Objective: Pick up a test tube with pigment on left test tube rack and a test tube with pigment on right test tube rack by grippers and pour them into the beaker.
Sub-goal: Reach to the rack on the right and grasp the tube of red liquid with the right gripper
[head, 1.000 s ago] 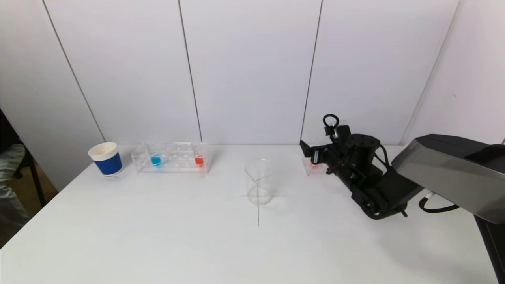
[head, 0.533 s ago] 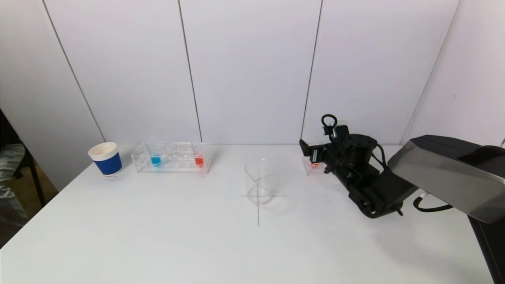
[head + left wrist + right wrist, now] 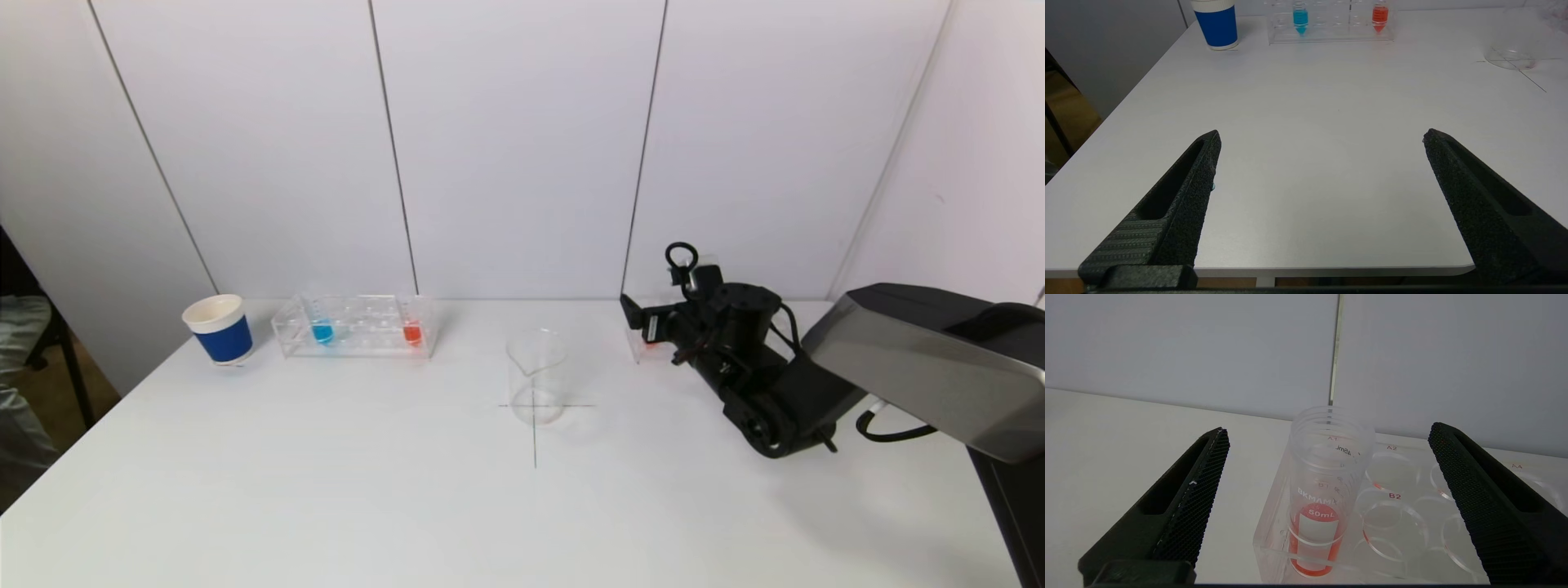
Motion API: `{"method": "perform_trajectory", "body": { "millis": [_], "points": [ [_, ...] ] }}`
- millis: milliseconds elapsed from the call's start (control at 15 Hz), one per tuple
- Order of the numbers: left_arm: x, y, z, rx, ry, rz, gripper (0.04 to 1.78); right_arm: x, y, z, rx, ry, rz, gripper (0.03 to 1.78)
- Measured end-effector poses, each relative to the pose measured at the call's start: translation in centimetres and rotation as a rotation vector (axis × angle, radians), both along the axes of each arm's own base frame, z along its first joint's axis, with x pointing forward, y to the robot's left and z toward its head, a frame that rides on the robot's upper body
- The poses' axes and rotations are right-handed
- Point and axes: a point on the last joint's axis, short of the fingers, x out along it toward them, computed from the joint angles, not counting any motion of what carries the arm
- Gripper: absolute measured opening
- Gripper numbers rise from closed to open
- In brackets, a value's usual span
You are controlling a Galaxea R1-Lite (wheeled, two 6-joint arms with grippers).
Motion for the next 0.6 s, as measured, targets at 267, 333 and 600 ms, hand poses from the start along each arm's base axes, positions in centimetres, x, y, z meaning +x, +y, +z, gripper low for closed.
{"method": "perform_trajectory", "body": {
  "millis": [267,333,600],
  "points": [
    [0.0,0.0,0.0,0.001,0.0,0.0,1.73,-0.29,0.08,-0.23,-0.003,0.01,0.004,1.77],
    [0.0,0.0,0.0,0.0,0.0,0.0,1.73,-0.36,0.13,-0.23,-0.003,0.011,0.005,1.77],
    [0.0,0.0,0.0,0.001,0.0,0.0,1.73,-0.52,0.13,-0.14,-0.003,0.011,0.005,1.77]
  ]
}}
